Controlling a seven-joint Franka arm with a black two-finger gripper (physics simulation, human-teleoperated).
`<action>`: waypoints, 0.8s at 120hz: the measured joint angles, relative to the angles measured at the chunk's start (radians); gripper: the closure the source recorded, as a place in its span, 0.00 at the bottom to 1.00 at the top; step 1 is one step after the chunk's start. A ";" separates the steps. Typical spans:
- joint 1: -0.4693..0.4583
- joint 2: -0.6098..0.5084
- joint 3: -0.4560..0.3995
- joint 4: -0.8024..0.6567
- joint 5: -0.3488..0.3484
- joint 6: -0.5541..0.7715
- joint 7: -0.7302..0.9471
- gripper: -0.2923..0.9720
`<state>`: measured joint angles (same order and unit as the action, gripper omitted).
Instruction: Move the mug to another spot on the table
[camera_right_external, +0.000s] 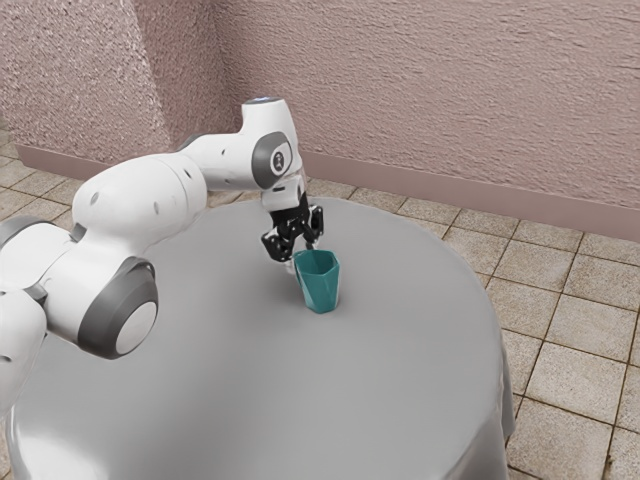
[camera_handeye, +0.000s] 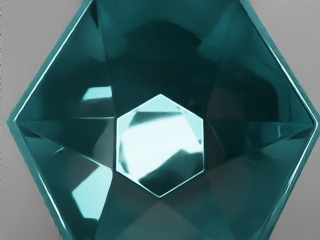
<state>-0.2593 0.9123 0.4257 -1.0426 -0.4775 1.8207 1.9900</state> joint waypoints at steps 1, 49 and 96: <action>0.000 0.000 0.000 0.000 -0.001 0.000 0.000 0.49; 0.003 0.001 0.020 -0.001 -0.035 0.009 -0.020 0.68; 0.002 -0.006 0.021 0.012 -0.047 0.008 -0.031 0.74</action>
<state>-0.2568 0.9062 0.4466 -1.0310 -0.5241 1.8289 1.9586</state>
